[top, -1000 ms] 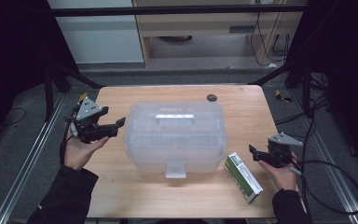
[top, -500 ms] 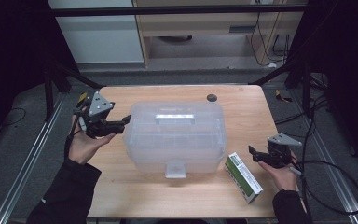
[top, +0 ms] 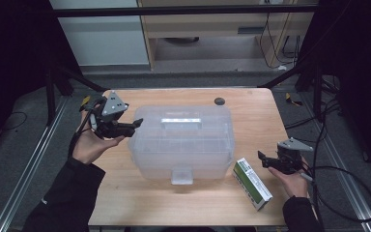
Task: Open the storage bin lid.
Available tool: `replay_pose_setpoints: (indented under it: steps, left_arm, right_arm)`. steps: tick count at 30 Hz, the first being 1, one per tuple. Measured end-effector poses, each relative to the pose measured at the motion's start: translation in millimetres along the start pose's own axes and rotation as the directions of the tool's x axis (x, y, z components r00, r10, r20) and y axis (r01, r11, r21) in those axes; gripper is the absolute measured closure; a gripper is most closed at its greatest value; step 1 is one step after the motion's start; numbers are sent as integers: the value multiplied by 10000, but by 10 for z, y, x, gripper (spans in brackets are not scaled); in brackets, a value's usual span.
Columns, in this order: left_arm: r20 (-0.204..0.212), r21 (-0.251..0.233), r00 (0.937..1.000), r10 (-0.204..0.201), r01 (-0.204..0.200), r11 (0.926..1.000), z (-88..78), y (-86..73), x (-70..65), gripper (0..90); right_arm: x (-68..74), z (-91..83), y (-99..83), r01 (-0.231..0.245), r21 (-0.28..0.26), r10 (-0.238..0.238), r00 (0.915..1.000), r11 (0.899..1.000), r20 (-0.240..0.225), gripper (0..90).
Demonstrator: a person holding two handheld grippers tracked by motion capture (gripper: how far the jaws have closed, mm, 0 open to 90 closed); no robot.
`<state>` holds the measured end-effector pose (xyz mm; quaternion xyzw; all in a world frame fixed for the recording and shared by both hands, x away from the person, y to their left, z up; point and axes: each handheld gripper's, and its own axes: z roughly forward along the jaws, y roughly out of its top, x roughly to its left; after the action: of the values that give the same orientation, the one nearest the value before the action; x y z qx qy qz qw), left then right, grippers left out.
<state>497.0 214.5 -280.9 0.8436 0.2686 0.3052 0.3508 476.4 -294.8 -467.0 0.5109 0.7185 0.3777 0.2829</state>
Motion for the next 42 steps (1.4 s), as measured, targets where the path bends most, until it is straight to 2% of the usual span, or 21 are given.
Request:
replay_pose_setpoints:
  steps: [3,9,14,21,23,24,25,28,34,42]
  left_arm:
    - [165,110,9994,317,-319,9994,13,30,-8,345]
    - [435,267,9971,618,-630,9977,27,87,-35,362]
    - [647,425,9924,1048,-1077,9933,40,154,-74,378]
    - [1016,624,9778,1835,-1903,9797,99,244,-141,380]
    - [1085,802,9693,2209,-2300,9699,120,274,-179,382]
    - [1085,802,9693,2209,-2300,9699,120,274,-179,382]
    - [1130,1009,9681,2236,-2351,9667,112,281,-196,382]
    - [1295,948,9616,2420,-2550,9623,127,317,-216,390]
    - [1482,1157,9481,2814,-2992,9471,165,377,-244,394]
    - [1850,1135,9313,3137,-3374,9345,225,458,-262,396]
  right_arm:
    - [2,4,-2,30,14,-30,10000,10000,-33,180]
    - [2,8,-5,69,36,-68,10000,10000,-33,180]
    - [3,11,-6,95,42,-95,9999,9999,-51,180]
    - [-1,9,-7,87,61,-87,9999,9999,-69,180]
    - [-3,11,-9,86,69,-86,9999,9999,-75,180]
    - [-3,11,-9,86,69,-86,9999,9999,-75,180]
    - [-4,13,-9,105,70,-105,9999,9999,-76,180]
    - [-2,14,-10,98,87,-97,9999,9999,-83,180]
    - [-5,16,-13,110,104,-109,9999,9999,-98,180]
    - [-6,18,-15,68,143,-66,9999,9999,-131,180]
